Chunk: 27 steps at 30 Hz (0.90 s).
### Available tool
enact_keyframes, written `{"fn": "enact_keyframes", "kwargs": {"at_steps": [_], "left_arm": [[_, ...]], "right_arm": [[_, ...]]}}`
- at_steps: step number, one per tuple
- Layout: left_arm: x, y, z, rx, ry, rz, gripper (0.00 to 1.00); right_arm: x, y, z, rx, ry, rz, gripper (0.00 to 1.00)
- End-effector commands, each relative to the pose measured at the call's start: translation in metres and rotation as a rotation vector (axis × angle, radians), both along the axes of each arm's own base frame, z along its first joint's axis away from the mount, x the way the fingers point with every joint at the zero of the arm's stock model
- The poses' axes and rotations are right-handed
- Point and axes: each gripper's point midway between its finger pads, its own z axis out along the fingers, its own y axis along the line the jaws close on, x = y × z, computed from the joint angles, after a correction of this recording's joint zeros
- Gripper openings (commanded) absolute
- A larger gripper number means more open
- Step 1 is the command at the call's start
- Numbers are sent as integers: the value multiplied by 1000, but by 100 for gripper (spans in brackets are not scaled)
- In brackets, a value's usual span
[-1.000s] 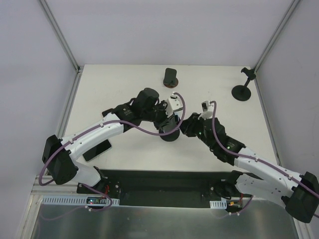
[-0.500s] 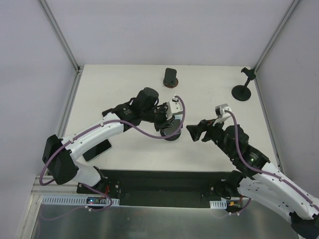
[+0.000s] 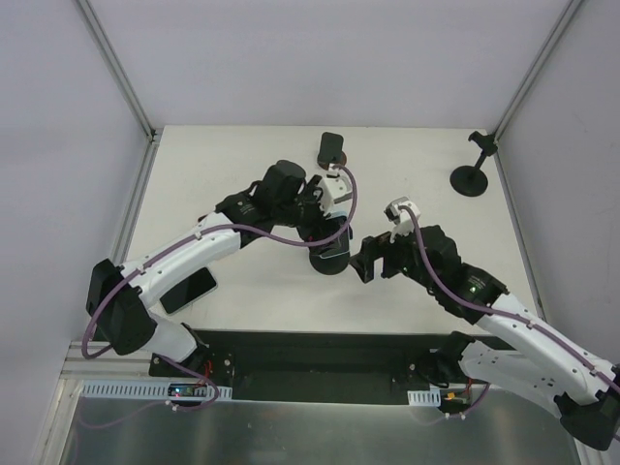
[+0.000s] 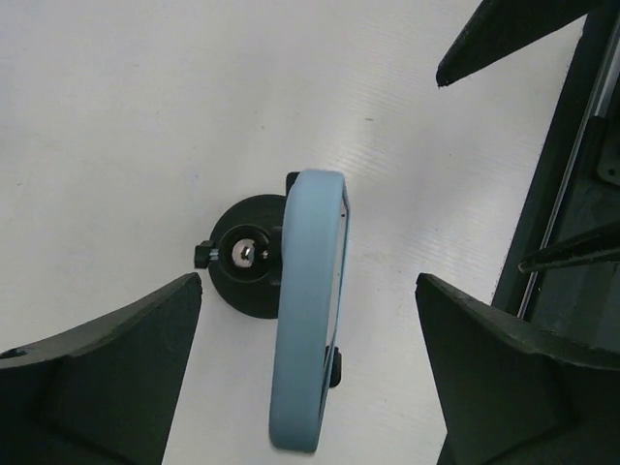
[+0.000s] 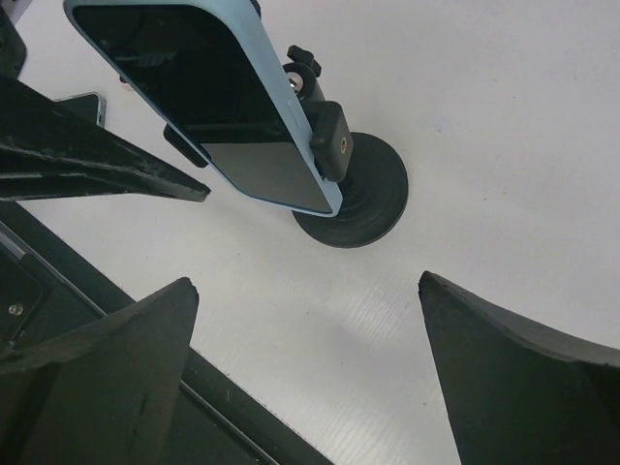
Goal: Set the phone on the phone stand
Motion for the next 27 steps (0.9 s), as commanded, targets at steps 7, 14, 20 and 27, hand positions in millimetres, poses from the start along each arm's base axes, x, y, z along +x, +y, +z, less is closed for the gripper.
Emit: {"fn": "enact_keyframes", "kwargs": {"at_steps": [7,14,20,27], "left_arm": [[9,79,137,-357,-310,372,99],[34,147,145,-418,-429,777,99],[34,150,144,-430,-423,794,99],[35,146,140,-425,-405,788,98]], "right_arm": [[10,34,51,-62,-103,26,97],[31,53,63,-148,-135,-101,97],[36,80,64,-177,-147,-99,97],[51,82,61,-237,-170,-260,97]]}}
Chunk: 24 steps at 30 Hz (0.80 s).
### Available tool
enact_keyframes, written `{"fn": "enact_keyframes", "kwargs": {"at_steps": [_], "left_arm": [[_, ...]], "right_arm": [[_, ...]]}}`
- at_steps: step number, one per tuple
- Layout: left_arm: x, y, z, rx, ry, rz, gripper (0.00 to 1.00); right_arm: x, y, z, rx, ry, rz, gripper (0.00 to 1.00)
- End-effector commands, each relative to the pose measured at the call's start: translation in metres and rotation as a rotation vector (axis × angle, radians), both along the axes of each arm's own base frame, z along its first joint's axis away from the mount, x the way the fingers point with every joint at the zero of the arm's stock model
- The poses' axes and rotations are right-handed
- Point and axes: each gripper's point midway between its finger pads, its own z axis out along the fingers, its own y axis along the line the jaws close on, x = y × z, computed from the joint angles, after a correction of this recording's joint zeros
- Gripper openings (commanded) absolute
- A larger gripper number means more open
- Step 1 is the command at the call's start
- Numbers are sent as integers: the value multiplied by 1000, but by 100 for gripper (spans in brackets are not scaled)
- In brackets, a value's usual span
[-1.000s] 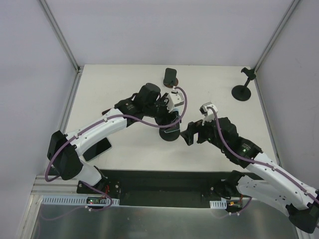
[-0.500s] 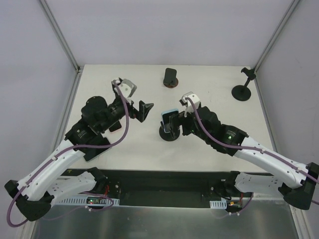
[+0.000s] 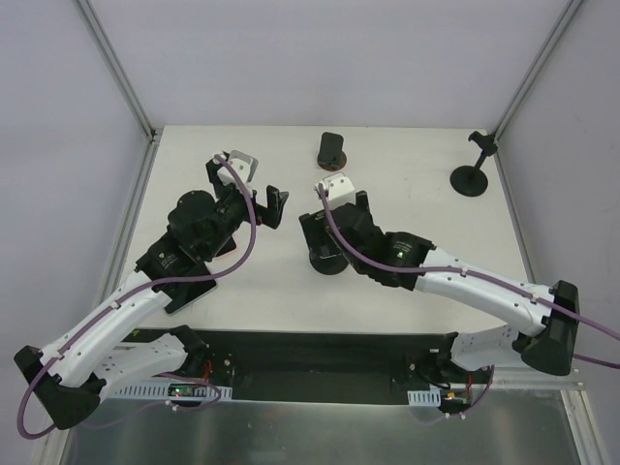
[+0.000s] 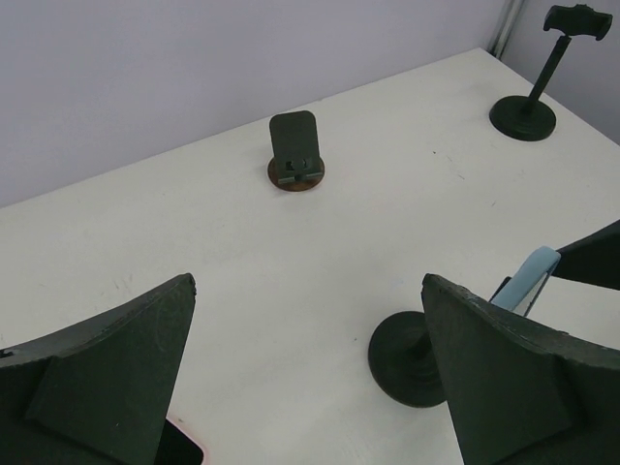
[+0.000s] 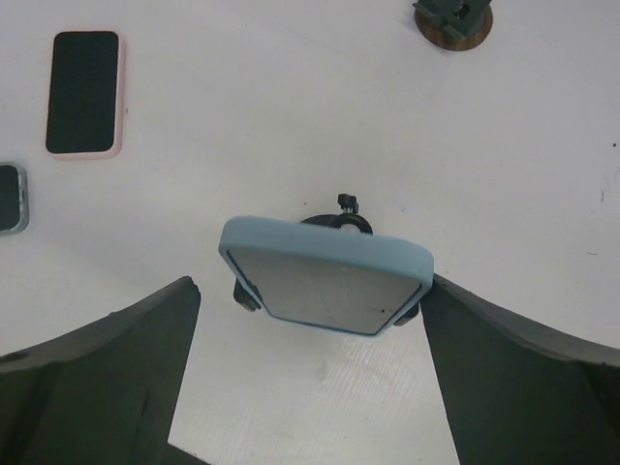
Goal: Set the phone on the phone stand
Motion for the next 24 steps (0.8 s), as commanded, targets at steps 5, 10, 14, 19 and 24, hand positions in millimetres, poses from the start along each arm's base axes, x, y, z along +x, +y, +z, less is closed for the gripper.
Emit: {"fn": "enact_keyframes", "kwargs": {"at_steps": [5,10,14,19,24], "left_arm": [[4,13,18,-70,-42,69,98],[6,20,16,-67,-42,108,97],[6,20,17,-67,-44,109,97],[4,26,21,-79,-55,129,96],[4,29,21,-80,-59,144,95]], "right_arm": [[19,0,7,-28,-59,-234,96],[21,-4,4,-52,-59,-286,97],[20,-6,2,-49,-63,-293,95],[19,-8,-3,-64,-68,-289,85],[22,-5,-2,-54,-92,-281,69]]}}
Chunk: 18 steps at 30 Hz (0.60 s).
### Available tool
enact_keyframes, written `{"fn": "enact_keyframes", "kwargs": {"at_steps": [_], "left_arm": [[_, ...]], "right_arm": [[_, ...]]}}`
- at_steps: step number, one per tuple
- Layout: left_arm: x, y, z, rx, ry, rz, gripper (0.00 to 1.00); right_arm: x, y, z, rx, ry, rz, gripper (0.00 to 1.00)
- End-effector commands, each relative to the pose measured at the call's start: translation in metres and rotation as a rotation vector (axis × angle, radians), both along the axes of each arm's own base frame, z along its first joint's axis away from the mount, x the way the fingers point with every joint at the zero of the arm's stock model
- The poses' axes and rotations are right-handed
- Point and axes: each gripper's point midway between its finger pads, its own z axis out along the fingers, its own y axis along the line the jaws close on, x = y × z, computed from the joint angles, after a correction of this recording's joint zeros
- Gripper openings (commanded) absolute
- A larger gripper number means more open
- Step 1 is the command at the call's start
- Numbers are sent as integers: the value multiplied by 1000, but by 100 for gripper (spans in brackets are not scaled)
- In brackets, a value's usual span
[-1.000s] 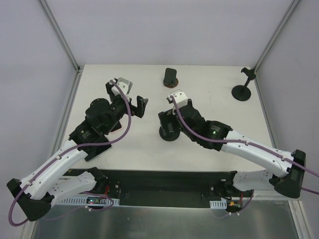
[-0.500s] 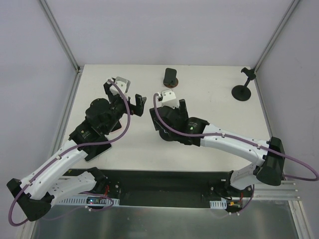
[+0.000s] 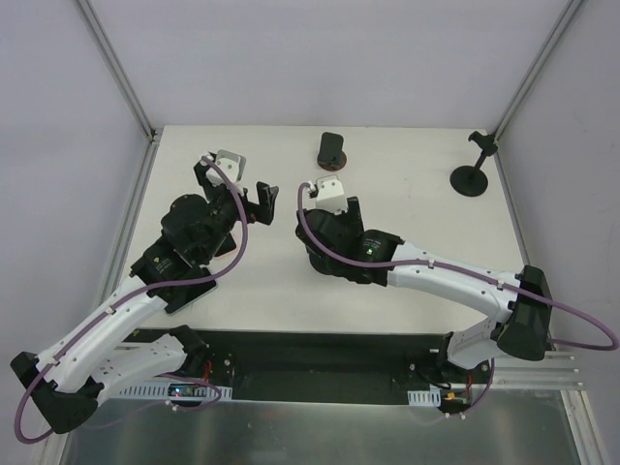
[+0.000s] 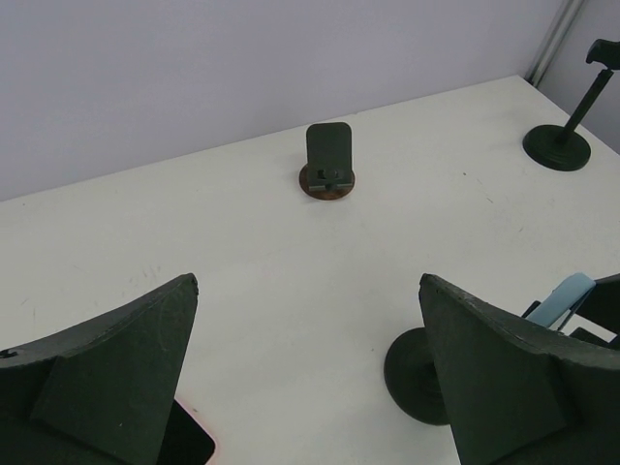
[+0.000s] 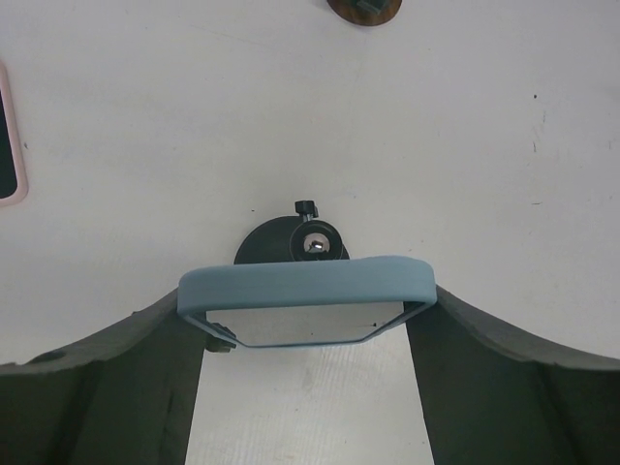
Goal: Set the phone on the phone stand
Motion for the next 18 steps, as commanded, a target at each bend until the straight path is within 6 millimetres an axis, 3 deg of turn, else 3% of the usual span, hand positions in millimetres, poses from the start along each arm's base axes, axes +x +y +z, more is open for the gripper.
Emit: {"fn": "enact_keyframes", "kwargs": {"at_steps": [1,6,7,10,11,13,14,15,17,18], "left_arm": [[3,10,11,-45,-37,52,95],[1,-2,12,-46,-34,-15,95],[-2,-8,14,-45,-34,-51,96],[-7,-26,16,-62,8,-140,98],[-4,-33,5,-34,57,-152,99],[-12,-44,8,-22,125,-220,99],[-12,-53,-1,-3,180,-255,99],[-15,-56,11,-13,189,-283,99],[-30,-72,-5,-9,306,-416,99],[-35,-77,-2,-14,323,-465,99]], "right_arm": [[4,-2,16,18,-63,-7,64],[3,13,18,4,-88,152,57],[2,13,17,3,-82,172,70],[-8,13,21,-11,-63,268,99],[-13,13,22,-3,-58,304,97],[-25,2,31,29,-56,355,97],[-33,0,32,38,-36,398,97],[-41,-13,41,69,-42,400,97],[-52,-31,41,81,-33,409,97],[-61,-46,53,129,-65,422,97]]}}
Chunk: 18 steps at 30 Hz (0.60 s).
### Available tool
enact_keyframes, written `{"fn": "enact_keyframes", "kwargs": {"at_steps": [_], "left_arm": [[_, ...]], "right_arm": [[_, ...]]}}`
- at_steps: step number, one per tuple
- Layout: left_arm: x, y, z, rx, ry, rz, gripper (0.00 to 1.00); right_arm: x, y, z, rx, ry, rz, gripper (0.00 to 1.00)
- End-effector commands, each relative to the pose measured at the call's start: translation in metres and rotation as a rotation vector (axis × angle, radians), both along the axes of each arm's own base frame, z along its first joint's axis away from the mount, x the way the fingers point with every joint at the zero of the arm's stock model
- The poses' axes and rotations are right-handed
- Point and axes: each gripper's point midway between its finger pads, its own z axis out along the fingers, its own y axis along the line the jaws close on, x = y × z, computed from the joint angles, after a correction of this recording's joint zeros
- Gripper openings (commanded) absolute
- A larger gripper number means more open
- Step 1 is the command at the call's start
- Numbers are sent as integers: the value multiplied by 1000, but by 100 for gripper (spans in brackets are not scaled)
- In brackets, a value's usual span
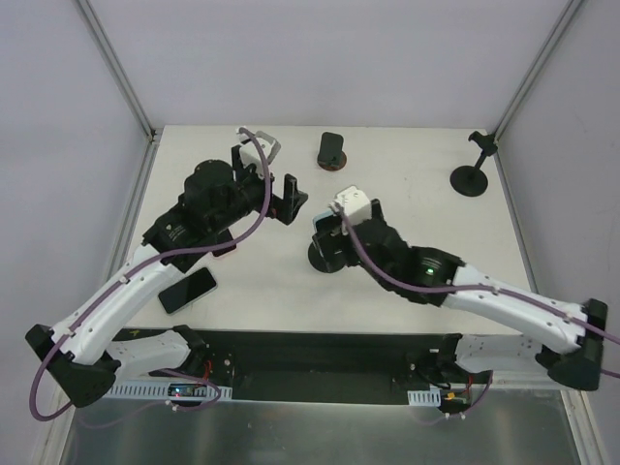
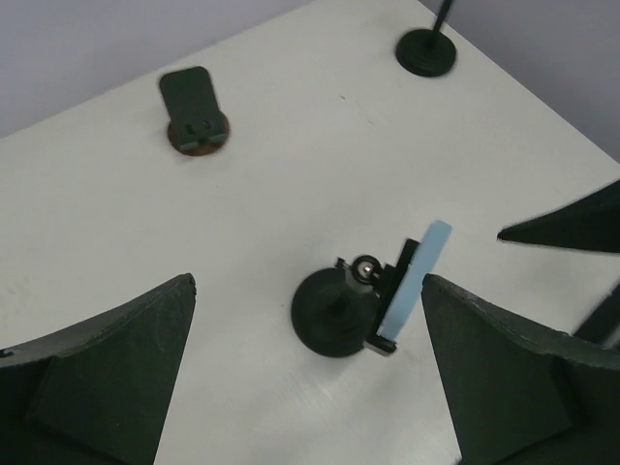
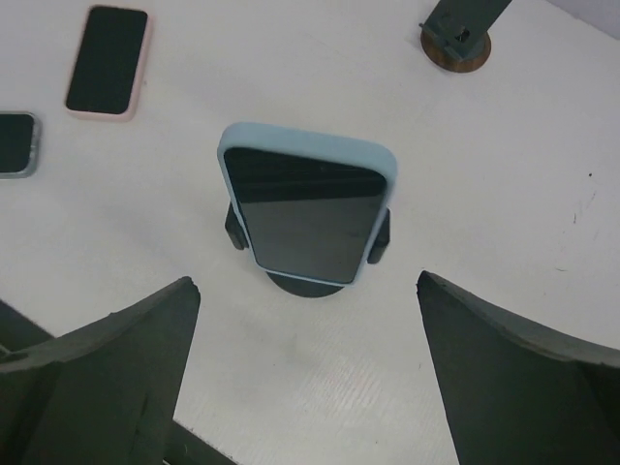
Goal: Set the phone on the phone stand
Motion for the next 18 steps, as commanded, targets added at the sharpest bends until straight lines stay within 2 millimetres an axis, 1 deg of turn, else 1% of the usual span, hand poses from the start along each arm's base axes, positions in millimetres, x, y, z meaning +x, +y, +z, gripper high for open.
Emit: {"fn": "enact_keyframes", "kwargs": {"at_steps": [1,2,3,4,5,6,7,8,10,12,13,15,16,17,18], "left_arm": [[-49,-34,0,-49,204,-339,99],[-48,-43,-13,-28,255,-381,99],[-49,-49,-9,-26,265,-419,99],[-52,-51,-15,-5,301,-440,97],[-46,-57,-26,14,337,-451,97],[-45,-60,-25,21,335,-469,96],[-44,-62,-27,37,324,-489,88],[-40,-65,-34,50,340,-488,85],[-34,-67,-40,65,350,-483,79],[-30,-73,-54,87,382,-487,76],[-27,-78,-64,100,407,-490,71],[-36,-88,-69,104,426,-534,66],[-35,-91,-75,128,421,-544,62],[-35,-94,-75,138,411,-542,57],[-33,-96,-79,158,407,-524,55]], "right_arm": [[-35,-41,25,118,-23,109,97],[-42,-47,23,136,-21,130,97],[-50,-61,36,203,-47,131,97],[-53,-69,23,200,-39,127,97],[-59,-81,32,258,-62,130,97],[-63,-86,33,281,-66,136,97],[-66,-90,25,286,-57,137,97],[-71,-97,30,323,-67,141,97],[-76,-103,27,334,-56,147,97],[-79,-107,24,344,-53,151,97],[-81,-108,21,342,-44,154,97],[-83,-111,19,343,-44,159,97],[-83,-113,18,340,-43,157,97],[-84,-114,18,347,-46,159,97],[-85,-115,18,348,-49,162,97]]}}
